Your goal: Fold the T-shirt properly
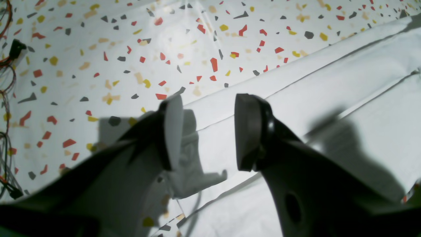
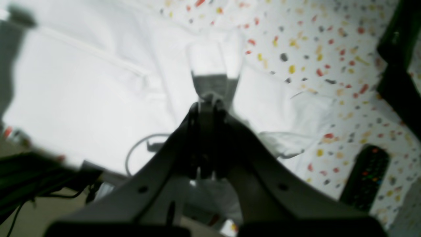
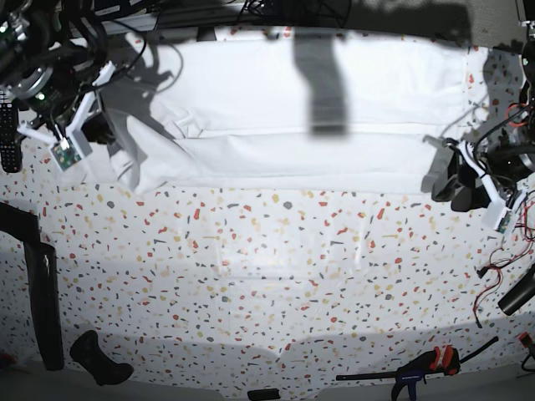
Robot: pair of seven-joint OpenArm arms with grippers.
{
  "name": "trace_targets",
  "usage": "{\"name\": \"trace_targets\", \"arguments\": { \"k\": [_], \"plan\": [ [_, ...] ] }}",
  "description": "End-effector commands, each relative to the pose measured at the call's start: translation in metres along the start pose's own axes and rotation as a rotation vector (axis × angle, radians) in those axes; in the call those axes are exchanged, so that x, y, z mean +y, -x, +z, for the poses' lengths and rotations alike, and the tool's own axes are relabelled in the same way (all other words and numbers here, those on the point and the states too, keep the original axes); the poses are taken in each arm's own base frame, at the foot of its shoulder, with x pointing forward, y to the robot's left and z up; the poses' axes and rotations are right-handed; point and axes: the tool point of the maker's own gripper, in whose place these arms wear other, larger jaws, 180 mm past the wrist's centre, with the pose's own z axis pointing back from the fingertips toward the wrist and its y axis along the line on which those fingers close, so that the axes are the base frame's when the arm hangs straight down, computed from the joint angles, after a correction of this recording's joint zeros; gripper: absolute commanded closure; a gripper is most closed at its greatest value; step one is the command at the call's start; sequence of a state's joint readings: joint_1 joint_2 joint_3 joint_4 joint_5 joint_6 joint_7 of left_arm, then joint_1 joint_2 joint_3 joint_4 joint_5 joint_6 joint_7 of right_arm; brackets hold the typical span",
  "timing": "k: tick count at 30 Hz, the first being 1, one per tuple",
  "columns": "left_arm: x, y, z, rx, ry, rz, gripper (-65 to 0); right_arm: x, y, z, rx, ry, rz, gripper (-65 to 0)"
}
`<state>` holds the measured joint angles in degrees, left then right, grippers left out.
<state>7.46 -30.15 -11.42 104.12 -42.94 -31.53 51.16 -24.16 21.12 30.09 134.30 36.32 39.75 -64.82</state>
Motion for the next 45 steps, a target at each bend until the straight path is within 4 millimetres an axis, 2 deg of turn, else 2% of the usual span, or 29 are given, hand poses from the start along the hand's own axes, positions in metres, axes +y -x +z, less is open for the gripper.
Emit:
{"name": "trace_targets", "arguments": {
  "k": [1, 6, 9, 17, 19, 25, 27, 32, 38, 42, 45],
  "plan": [
    [0.004, -0.016, 0.005, -0.045, -0.008, -0.024, -25.4, 0.002, 0.001, 0.004, 0.001, -0.006, 0.016, 0.0],
    [0.004, -0.016, 0.005, -0.045, -0.008, -0.024, -25.4, 0.017, 0.03, 0.008, 0.095, -0.048, -0.001, 0.0],
    [0.004, -0.016, 0.005, -0.045, -0.008, -0.024, -25.4, 0.018, 0.038, 0.01, 0.127, -0.04, 0.003, 0.0],
    [0.004, -0.016, 0.005, -0.046, -0.008, -0.024, -25.4, 0.002, 0.021, 0.006, 0.021, 0.036, 0.031, 0.0],
    [0.004, -0.016, 0.005, -0.045, -0.008, -0.024, -25.4, -0.004, 0.032, -0.001, 0.033, 0.043, 0.002, 0.0],
    [0.004, -0.014, 0.005, -0.036, -0.008, -0.024, -25.4, -0.017, 0.084, -0.024, 0.154, 0.02, -0.134, 0.0],
    [0.004, -0.011, 0.005, -0.016, -0.009, -0.023, -25.4, -0.021, 0.095, -0.031, 0.175, 0.019, -0.17, 0.0],
    [0.004, -0.009, 0.005, -0.01, -0.01, -0.024, -25.4, -0.037, 0.089, -0.046, 0.142, 0.033, -0.217, 0.0],
    [0.021, 0.0, 0.006, 0.043, -0.101, -0.071, -25.4, -0.05, 0.081, -0.056, 0.117, 0.047, -0.239, 0.0],
    [0.03, -0.007, 0.007, 0.006, -0.154, -0.071, -25.4, -0.049, 0.09, -0.058, 0.137, 0.041, -0.259, 0.0],
    [0.032, 0.0, 0.007, 0.044, -0.161, -0.058, -25.4, -0.049, 0.099, -0.061, 0.156, 0.034, -0.28, 0.0]
  ]
}}
